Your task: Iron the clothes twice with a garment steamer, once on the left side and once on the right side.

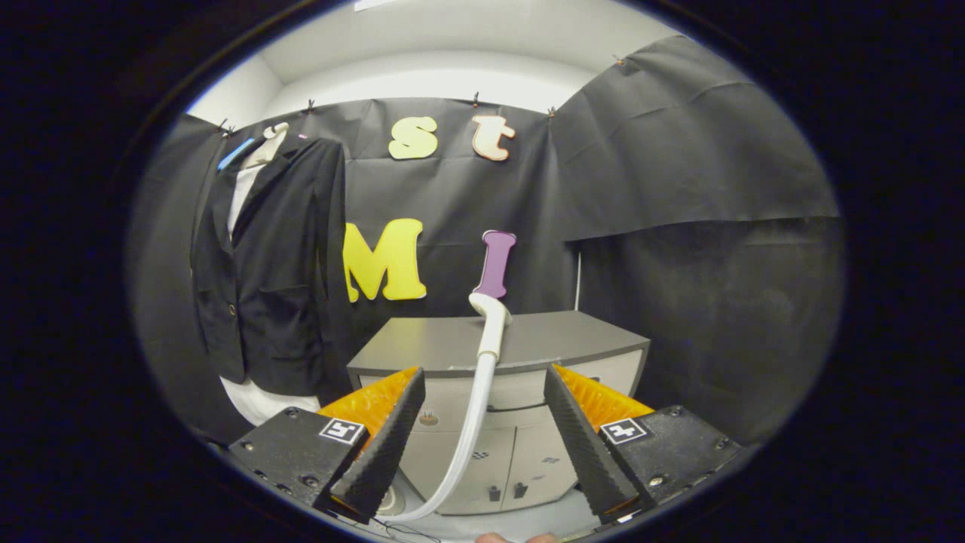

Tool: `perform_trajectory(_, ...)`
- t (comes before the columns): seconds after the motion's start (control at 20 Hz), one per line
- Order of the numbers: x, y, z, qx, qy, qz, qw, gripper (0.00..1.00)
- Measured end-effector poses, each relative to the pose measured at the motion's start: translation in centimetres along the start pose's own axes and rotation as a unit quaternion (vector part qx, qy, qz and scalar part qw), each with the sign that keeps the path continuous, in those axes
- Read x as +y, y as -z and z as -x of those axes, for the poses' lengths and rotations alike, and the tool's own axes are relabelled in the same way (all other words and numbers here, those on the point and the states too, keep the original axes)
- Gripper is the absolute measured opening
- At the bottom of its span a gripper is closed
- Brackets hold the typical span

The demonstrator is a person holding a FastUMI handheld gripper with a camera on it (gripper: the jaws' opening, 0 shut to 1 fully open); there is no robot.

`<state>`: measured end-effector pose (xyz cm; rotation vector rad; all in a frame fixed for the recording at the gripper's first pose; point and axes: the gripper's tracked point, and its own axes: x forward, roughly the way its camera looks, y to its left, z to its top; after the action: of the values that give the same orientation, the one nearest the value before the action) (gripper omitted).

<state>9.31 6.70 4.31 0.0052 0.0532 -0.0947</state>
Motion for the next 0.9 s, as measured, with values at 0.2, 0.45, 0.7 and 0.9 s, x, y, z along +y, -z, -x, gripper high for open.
perform_trajectory(0.2,0.2,-1.4,-6.6,0.018,-0.021,-0.012,1.0,0.99)
perform_trajectory(0.45,-1.3,-1.6,-13.7,0.078,-0.018,-0.031,0.996,0.99)
perform_trajectory(0.7,-1.5,-0.1,-19.3,0.145,-0.022,-0.047,0.988,0.99)
perform_trajectory(0.9,-1.6,0.8,-22.0,0.191,-0.022,-0.064,0.979,0.96)
